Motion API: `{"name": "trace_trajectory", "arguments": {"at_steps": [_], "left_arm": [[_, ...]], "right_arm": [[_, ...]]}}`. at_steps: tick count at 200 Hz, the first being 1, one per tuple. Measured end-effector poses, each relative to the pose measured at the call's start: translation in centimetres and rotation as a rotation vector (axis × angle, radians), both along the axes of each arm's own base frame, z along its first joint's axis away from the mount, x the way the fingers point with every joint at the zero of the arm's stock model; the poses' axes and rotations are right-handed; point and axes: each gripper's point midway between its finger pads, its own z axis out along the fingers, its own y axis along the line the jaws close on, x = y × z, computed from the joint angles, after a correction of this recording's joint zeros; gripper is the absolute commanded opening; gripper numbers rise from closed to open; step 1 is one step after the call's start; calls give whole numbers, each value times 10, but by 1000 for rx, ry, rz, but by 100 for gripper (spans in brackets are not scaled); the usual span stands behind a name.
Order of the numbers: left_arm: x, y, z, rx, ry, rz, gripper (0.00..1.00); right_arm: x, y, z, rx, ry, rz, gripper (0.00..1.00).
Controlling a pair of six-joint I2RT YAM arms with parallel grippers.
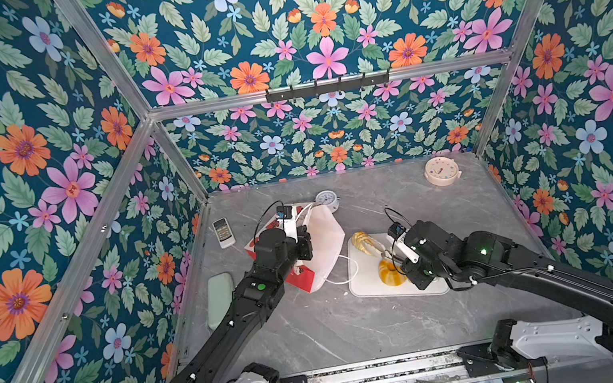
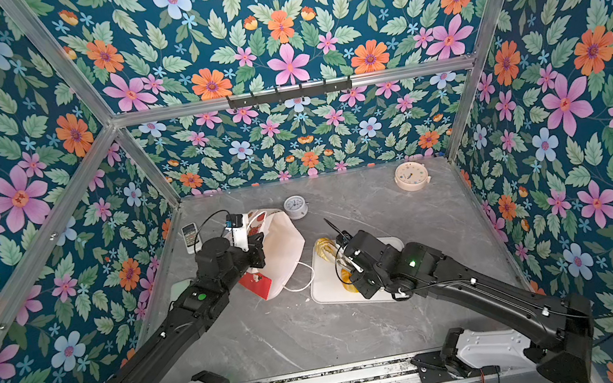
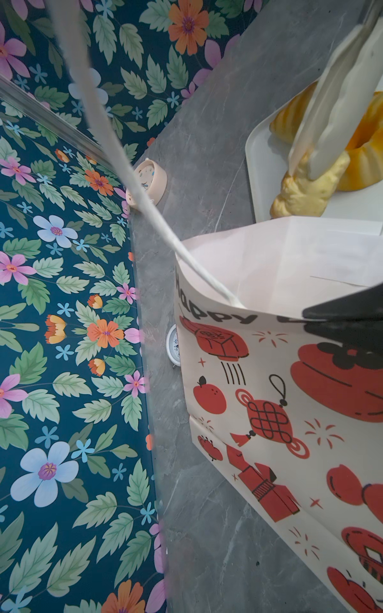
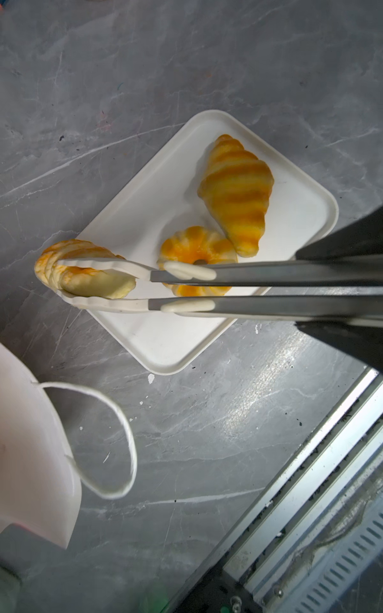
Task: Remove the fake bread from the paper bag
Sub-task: 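Lower the pale bun onto the tray and open the tongs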
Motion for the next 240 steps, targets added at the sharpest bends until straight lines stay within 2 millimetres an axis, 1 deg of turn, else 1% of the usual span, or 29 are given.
{"name": "trace_trajectory", "arguments": {"at_steps": [26, 45, 59, 83, 108, 134, 139, 146, 153, 182, 196, 240], "left_arm": [[-1, 1, -1, 0, 0, 0, 0], [-2, 1, -2, 0, 0, 0, 0], [-3, 2, -2, 1, 1, 0, 0], [-2, 1, -4, 2, 4, 0, 0], [-2, 1, -5, 4, 7, 0, 0], [-2, 1, -5, 3, 6, 0, 0], [-2, 1, -5, 3, 5, 0, 0], [-2, 1, -5, 2, 4, 0, 0], [-2, 1, -6, 3, 6, 0, 0], [-2, 1, -6, 2, 5, -1, 0], [-2, 1, -6, 2, 5, -1, 0], [-3, 1, -6, 1, 5, -3, 0]], "right_arm": [[3, 4, -17, -57, 22, 16, 1], [1, 8, -23, -87, 20, 31, 2], [-3, 15, -28, -113, 27, 53, 2], [-10, 26, -42, -138, 66, 76, 7], [-14, 29, -53, -142, 108, 61, 15], [-17, 29, -53, -122, 119, 43, 21], [-18, 29, -52, -114, 120, 39, 23], [-19, 28, -50, -108, 120, 36, 28], [-19, 27, -49, -100, 117, 32, 30], [-25, 23, -45, -69, 121, 20, 31], [-26, 21, -43, -57, 118, 18, 35], [-28, 23, -37, -17, 108, 24, 35]]}}
